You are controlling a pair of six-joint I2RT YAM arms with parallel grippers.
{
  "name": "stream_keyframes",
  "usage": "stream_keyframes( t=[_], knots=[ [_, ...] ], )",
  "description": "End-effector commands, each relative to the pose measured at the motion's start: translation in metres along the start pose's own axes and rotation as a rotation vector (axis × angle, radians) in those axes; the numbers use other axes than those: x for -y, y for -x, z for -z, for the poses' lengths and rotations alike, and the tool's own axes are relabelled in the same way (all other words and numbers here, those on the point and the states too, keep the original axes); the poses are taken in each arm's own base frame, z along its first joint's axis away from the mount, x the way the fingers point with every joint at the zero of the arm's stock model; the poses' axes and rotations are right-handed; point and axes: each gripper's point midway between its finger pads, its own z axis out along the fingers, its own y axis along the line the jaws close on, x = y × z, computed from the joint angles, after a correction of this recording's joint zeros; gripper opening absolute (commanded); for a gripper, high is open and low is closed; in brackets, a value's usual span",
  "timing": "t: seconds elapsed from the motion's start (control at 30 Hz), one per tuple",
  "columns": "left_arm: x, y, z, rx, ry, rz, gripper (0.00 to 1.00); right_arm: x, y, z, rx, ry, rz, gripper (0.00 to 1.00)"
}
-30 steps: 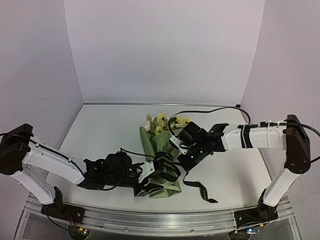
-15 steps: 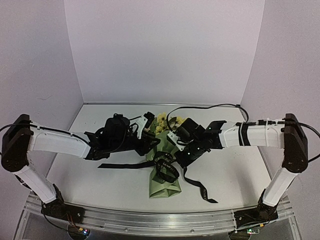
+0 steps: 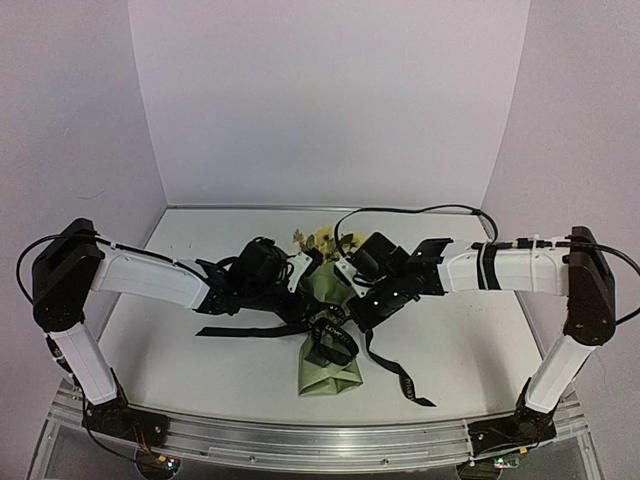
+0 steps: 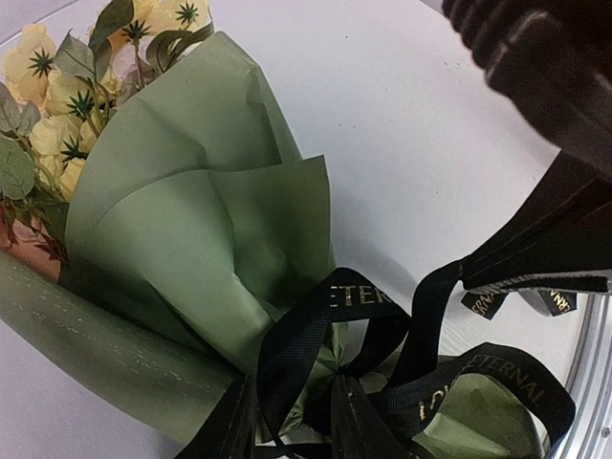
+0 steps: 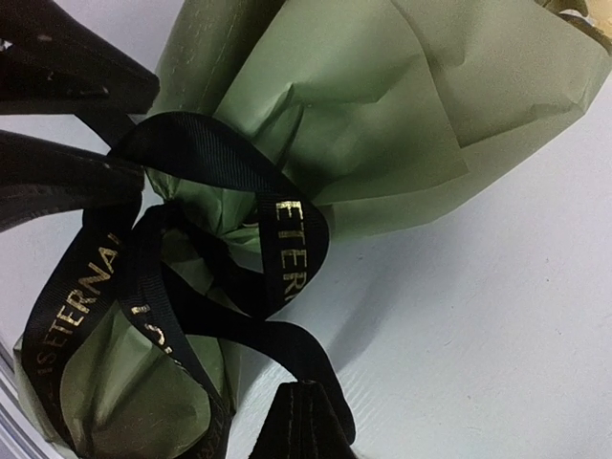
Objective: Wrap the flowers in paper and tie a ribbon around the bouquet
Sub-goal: Cross the half-tied ribbon over the folded bouquet.
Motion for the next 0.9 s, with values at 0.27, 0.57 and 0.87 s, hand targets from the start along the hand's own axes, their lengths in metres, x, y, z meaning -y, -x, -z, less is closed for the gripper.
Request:
stream_keyframes(
  t=[0.27, 0.57, 0.87],
  knots=[
    [0.007, 0.014, -0.005, 0.007, -0.040, 0.008, 0.11, 0.002, 0.026, 0.006, 0.054, -0.004, -0.058, 0.00],
    [0.002, 0.017, 0.002, 0.020, -0.004, 0.009, 0.26, 0.001, 0.028, 0.004, 0.059, 0.011, -0.073, 0.00],
    [0.004, 0.009, -0.008, -0.025, -0.020, 0.013, 0.19, 0.000, 0.030, 0.004, 0.065, 0.017, -0.087, 0.00]
  ],
)
